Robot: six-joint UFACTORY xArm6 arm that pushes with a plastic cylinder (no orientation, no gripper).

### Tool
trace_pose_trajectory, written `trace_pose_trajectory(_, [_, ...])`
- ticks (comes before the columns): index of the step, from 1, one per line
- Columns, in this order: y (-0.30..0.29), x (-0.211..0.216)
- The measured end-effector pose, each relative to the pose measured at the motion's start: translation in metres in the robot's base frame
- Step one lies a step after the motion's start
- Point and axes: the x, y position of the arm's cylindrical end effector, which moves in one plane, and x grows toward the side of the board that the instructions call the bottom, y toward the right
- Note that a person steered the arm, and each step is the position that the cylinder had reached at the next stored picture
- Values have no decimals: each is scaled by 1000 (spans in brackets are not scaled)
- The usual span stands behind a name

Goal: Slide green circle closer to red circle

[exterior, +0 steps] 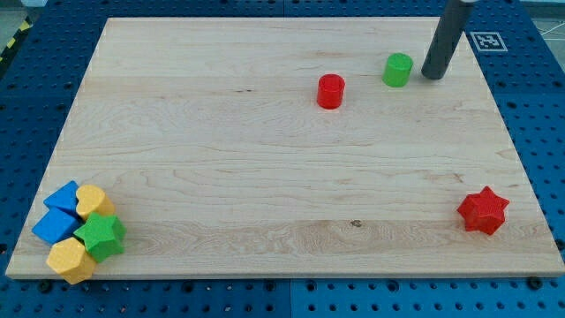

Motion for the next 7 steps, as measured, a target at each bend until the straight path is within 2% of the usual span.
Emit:
trace_pose_trajectory(1, [-11,10])
trace_pose_trajectory(3, [-12,-2])
trace_pose_trajectory(6, [-96,23])
trace_pose_trajectory(7, [-88,24])
